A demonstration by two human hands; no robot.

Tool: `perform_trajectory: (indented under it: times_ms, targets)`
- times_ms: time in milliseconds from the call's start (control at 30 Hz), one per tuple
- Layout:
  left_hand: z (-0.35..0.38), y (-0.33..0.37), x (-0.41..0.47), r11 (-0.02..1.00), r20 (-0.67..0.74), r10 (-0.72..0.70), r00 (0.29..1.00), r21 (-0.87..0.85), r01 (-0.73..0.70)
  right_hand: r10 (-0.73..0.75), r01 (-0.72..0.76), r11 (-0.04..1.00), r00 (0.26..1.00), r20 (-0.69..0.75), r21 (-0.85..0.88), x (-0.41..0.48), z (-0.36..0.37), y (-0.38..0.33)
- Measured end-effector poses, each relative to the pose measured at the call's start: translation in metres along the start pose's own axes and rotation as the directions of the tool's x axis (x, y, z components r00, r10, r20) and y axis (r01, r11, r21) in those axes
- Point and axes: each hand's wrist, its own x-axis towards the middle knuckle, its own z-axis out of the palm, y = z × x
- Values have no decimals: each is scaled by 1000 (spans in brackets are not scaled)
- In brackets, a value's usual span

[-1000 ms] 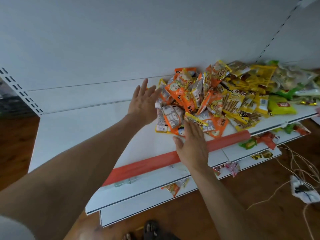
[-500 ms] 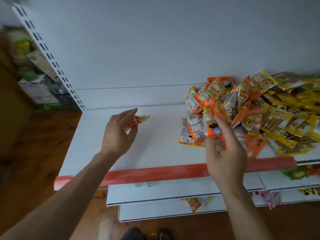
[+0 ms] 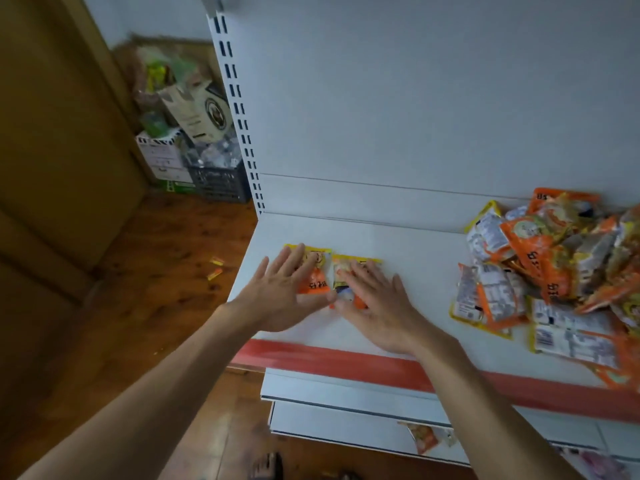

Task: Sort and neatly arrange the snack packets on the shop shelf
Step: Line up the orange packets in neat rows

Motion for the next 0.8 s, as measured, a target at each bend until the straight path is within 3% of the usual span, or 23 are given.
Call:
perform_trajectory:
  times_ms: [67,100,167,267,467,600,700,800]
  targets:
    - [-11,-7,9,994,-104,11,995,-104,-22,16,4,996,978,-209,95,12,-10,-7]
    - [-12,-8,13,990,-215,31,976,-125,-59,35,-15,998,954,-299,69,17,-10,-12]
    - [-3,-5,17,989,-351,112,930,-53,-139,63,-99,990,945,-321,-98,25,-1,-22]
    - [19,-5,21,979,-329,200,923,96,-177,89,-156,958,959,-270,-239,29,24,-26]
    - [7,-32,35,947,-150,300,942,162,-276,140,-217,945,945,-295,-245,41,28,-27]
    - [-10,-37,34,955,-62,280,958,118,-271,204,-233,963,958,-203,-134,66,20,-42]
    - [-13,-40,21,981,-284,194,939,52,-187,201,-199,979,952,-232,31,69,8,-45]
    - [-1,-42,5,971,-379,237,895,73,-227,3,-51,996,849,-528,-75,47,11,-43]
